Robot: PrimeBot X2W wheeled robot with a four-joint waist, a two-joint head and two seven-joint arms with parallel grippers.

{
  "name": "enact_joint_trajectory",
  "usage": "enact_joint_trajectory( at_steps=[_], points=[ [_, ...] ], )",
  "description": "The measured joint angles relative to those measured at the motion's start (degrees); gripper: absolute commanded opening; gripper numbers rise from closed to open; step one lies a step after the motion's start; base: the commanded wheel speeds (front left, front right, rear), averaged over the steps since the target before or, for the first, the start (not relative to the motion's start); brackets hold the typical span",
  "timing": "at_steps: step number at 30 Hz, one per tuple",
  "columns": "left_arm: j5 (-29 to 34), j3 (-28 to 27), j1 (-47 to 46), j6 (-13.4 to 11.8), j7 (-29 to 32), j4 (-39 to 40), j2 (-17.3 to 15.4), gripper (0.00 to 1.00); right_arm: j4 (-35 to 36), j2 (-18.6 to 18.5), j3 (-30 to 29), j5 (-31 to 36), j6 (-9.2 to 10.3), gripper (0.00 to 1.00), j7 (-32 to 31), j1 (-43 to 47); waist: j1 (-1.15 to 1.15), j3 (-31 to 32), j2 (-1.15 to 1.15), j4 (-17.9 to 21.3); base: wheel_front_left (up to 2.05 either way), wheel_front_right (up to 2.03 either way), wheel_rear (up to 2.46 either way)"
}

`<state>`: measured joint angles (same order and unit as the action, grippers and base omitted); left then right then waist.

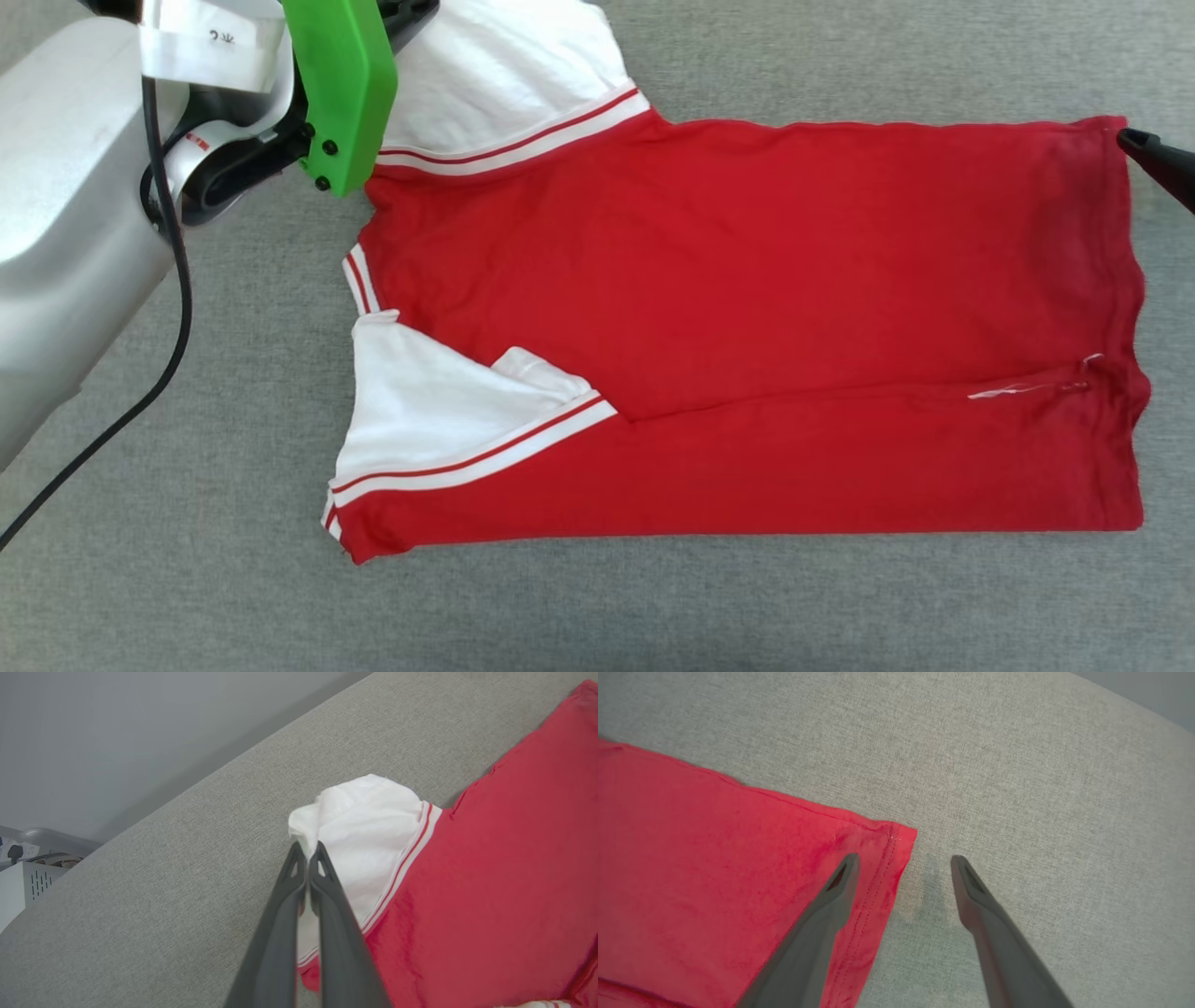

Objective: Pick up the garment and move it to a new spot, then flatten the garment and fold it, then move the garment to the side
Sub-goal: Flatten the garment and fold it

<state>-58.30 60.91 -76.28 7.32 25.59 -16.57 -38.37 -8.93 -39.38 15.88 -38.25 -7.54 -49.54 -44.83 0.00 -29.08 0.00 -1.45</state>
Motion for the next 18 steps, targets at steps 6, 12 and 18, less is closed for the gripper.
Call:
enact_joint_trajectory(
  at_steps=[6,12,18],
  points=[
    [1.5,0.3,0.0,0.0,-1.5,0.8,0.6,0.0,-5.4,2.3,1.3,0.4,0.0,1.0,-1.3,-2.9,0.0,-1.8,0.0,-1.7,0.0,0.0,0.0],
    [1.8,0.5,0.0,0.0,-2.4,0.5,0.9,0.0,-9.6,2.3,5.2,1.6,0.09,1.0,-1.5,-3.5,0.0,-3.4,0.0,-2.8,0.0,0.0,0.0],
    [1.8,0.9,0.2,0.0,-3.3,-0.6,1.0,0.0,-10.6,1.7,7.0,0.1,0.07,0.0,0.5,-4.4,0.0,-3.0,0.0,-2.7,0.0,0.0,0.0]
  ],
)
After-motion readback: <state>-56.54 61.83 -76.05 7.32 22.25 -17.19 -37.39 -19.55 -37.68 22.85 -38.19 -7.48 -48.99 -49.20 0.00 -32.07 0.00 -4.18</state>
